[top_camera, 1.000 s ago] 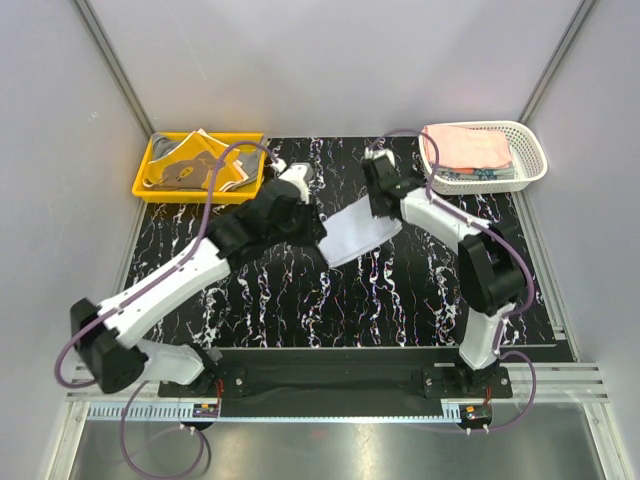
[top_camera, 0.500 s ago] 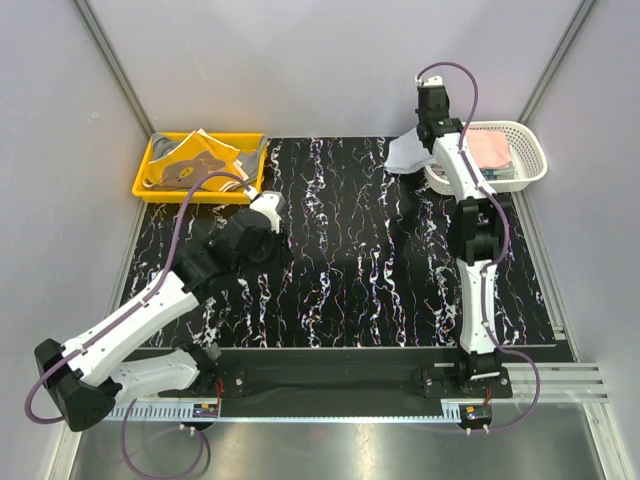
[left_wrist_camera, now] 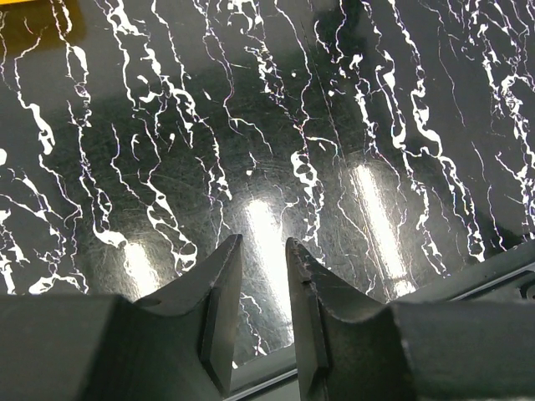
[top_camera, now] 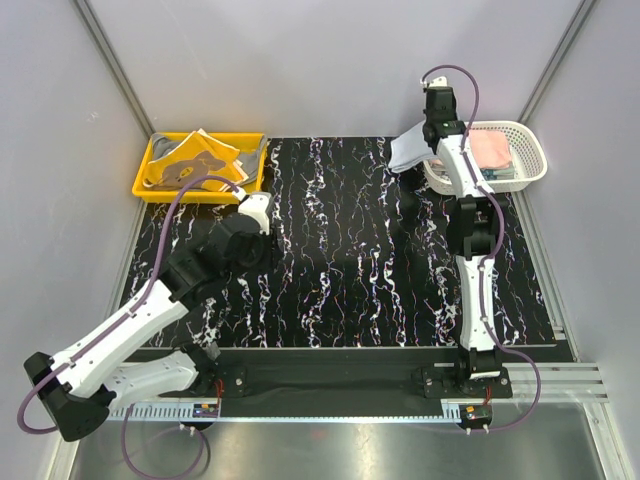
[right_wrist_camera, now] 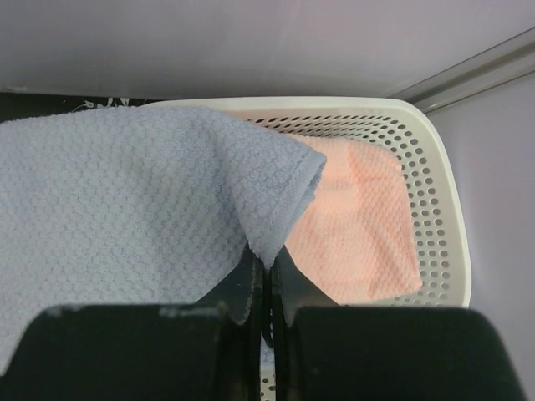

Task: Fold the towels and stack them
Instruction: Neatly place the folded towel into the bin

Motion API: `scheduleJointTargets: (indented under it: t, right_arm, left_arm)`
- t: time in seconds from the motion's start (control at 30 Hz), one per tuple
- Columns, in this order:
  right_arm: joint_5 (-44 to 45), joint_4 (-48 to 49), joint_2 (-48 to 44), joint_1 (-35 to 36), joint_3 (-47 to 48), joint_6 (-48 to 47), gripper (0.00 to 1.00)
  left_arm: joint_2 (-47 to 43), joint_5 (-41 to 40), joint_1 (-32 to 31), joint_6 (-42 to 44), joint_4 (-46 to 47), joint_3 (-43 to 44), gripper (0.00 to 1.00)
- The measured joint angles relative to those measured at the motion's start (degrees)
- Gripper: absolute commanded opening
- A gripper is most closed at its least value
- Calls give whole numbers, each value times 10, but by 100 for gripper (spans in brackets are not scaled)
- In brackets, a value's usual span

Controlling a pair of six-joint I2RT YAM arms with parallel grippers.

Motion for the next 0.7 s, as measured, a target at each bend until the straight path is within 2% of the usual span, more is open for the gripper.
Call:
scheduleJointTargets:
  t: [0.4,0.7]
  right_arm:
    - [-1,29,-50,-27,-59,-14,0]
    - [-2,32,-100,-29,-61,-13,0]
  left_arm:
    - [-3,-1,0,4,0,-9,33]
    - [-3,0,0,4,0,-10,33]
